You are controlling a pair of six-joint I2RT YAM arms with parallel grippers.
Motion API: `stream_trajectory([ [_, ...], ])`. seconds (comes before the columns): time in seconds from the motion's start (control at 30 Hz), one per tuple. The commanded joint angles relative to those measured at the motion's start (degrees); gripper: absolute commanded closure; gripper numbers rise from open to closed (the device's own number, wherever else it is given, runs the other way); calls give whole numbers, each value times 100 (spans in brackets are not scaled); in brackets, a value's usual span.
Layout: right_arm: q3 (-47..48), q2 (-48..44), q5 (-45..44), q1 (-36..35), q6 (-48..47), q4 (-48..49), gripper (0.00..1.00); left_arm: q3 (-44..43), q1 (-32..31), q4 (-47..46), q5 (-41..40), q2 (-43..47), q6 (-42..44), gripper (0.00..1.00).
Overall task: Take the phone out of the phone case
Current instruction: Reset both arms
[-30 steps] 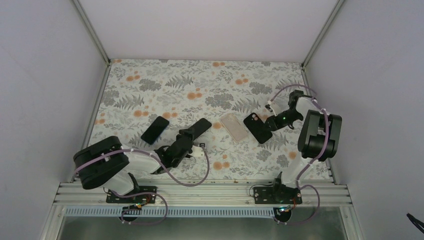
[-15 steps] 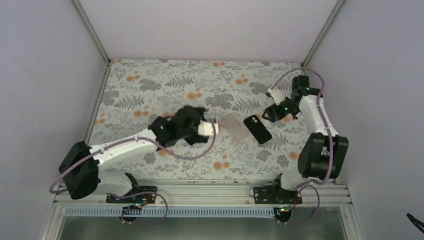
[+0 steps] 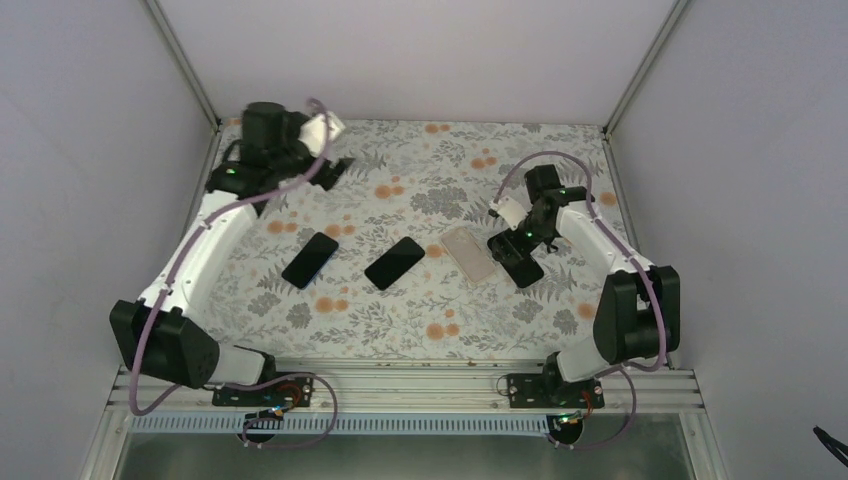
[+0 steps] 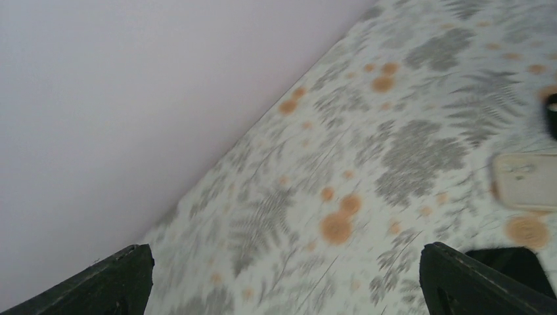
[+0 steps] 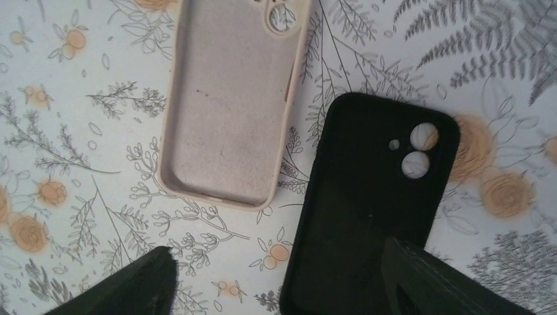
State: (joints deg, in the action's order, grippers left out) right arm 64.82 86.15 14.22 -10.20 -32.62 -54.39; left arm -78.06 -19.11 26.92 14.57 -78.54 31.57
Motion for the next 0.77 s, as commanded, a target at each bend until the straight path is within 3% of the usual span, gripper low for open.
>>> stream_trajectory([
  [0.0, -289, -91, 16, -70, 156, 669, 3, -122, 1412, 370, 1109, 38, -941, 0],
  [0.1, -613, -490, 145, -68, 133, 1346, 0, -16, 2150, 232, 1471, 166, -1289, 0],
  [0.2, -829, -861, 525, 44, 124, 1813, 0, -36, 2500, 235, 1384, 348, -1442, 0],
  [0.43, -1069, -1197, 1108, 267, 17, 1840, 0, 77, 2749, -19, 1055, 686, -1756, 0],
  [0.73, -1197, -1248, 1206, 410, 7, 1922, 0, 75, 2791, -23, 1063, 759, -1817, 0],
])
